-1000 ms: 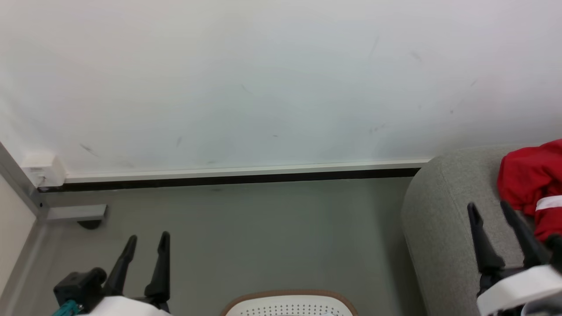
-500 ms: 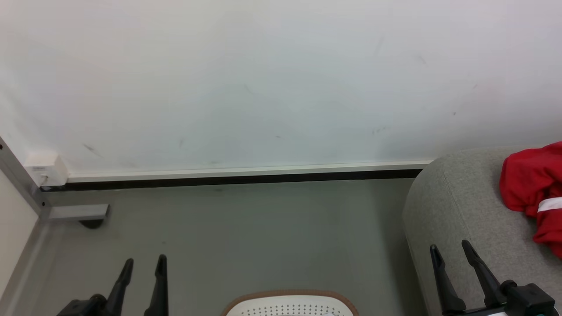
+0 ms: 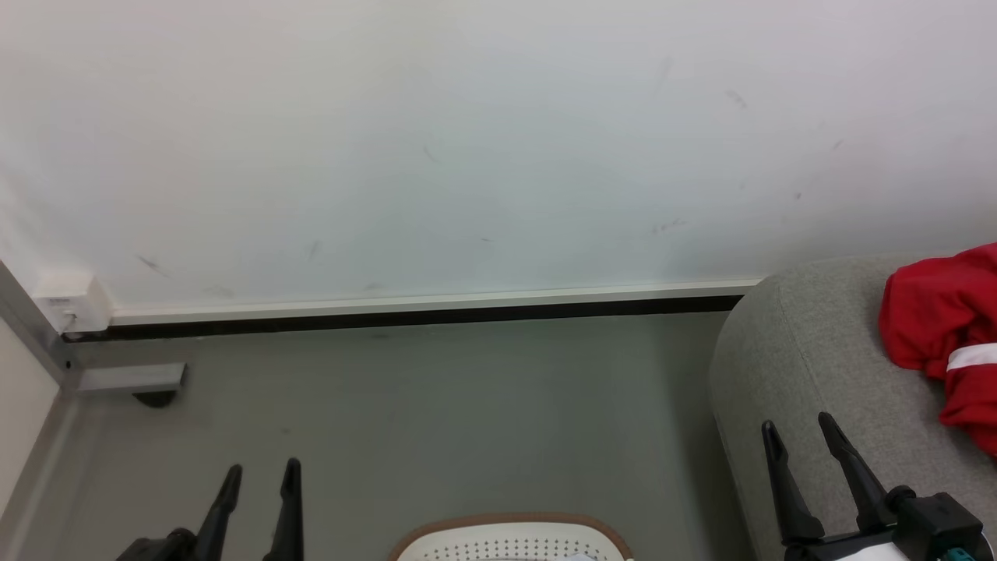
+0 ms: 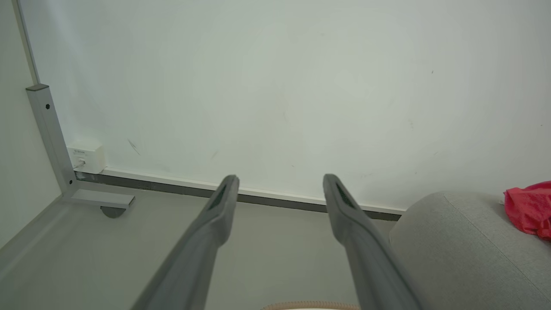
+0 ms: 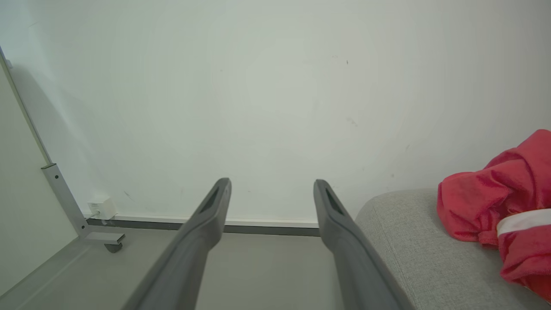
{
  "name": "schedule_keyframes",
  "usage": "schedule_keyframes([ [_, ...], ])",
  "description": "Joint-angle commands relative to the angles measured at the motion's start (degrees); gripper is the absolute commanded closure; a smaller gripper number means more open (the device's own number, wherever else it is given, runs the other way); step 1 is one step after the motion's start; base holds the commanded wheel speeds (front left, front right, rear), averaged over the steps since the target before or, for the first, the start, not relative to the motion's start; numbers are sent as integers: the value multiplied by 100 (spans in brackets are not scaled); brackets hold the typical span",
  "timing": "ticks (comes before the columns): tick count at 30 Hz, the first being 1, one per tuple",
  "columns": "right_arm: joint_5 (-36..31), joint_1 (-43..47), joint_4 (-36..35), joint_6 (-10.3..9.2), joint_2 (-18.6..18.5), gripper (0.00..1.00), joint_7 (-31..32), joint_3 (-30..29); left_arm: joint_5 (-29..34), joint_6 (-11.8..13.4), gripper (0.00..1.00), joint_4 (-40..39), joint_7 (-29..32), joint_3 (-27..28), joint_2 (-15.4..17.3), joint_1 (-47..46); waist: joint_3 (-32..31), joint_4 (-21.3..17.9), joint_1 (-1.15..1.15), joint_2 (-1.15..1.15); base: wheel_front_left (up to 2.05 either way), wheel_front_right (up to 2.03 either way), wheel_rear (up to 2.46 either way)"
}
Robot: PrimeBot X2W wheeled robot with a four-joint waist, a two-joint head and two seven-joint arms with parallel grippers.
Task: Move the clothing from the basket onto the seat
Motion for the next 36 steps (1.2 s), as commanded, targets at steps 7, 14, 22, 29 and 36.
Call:
schedule_keyframes([
  [7, 4, -64, 15, -13, -7, 0, -32, 42, 215, -129, 0, 105, -4, 142, -121, 48, -23, -22, 0, 0, 0, 0, 0],
  [14, 26, -67, 33, -13, 19, 0, -21, 109, 317, -202, 0, 113, -4, 278, -209, 57, -26, -40, 0, 0, 0, 0, 0],
  [22, 18, -9, 48, 0, 24, 100, -2, 114, 325, -307, 100, 177, 0, 359, -286, -6, -11, -51, 0, 0, 0, 0, 0],
  [29, 442, 84, 147, 0, 67, 100, 105, 50, -76, -343, 100, 351, 143, 418, -376, -47, -1, -51, 0, 0, 0, 0, 0],
  [36, 1145, 37, 154, -1, 77, 100, 285, -86, -742, -397, 100, 378, 339, 520, -424, -135, 15, -49, 0, 0, 0, 0, 0],
])
